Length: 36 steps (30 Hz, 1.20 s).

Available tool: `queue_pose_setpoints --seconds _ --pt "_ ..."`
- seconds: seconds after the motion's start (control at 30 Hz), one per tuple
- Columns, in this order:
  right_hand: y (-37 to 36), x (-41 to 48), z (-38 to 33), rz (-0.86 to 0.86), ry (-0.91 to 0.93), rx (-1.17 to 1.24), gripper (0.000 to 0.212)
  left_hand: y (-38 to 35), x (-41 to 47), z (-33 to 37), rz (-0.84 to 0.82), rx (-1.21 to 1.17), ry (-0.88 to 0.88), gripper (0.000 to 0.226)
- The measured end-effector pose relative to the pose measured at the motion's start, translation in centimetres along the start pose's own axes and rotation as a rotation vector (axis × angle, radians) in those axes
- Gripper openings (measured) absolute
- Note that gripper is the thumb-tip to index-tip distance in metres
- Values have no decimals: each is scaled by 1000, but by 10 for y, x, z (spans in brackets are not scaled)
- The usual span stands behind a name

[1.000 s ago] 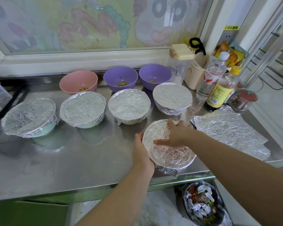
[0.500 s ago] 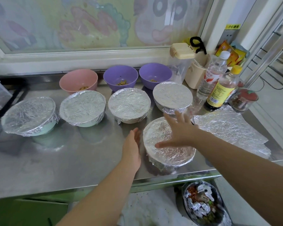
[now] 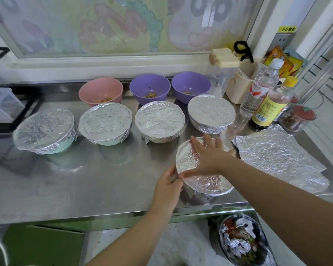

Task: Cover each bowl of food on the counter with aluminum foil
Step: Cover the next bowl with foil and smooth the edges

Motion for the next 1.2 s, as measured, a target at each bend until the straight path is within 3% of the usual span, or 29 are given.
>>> queue_pose_setpoints --seconds 0.17,0.33,0.43,0.73,1.03,1.2 --pt "0 -3 -2 -2 -37 49 142 14 8 -13 -73 -436 366 34" --pt "-1 0 -2 -16 -46 44 142 18 3 -24 -124 -519 514 1" --pt "-1 0 -2 -14 -50 40 141 19 6 -26 -101 -595 525 13" --pt "-1 -1 -2 -14 -46 46 140 6 2 -19 -123 -723 532 20" --pt "-1 -2 -2 -14 -43 45 138 -3 1 -16 25 -686 531 15" --pt "-1 -2 -2 -7 -43 35 138 -1 -1 -13 99 -537 405 8"
Point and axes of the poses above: each hand's wrist, its own x-axis towards the middle knuckle, its own y-axis out of the back of the hand, z = x × y, the point moved 4 cm from there along x, towards the middle knuckle, and after that the axes turned 5 degrees about y, right-handed, at the moved point
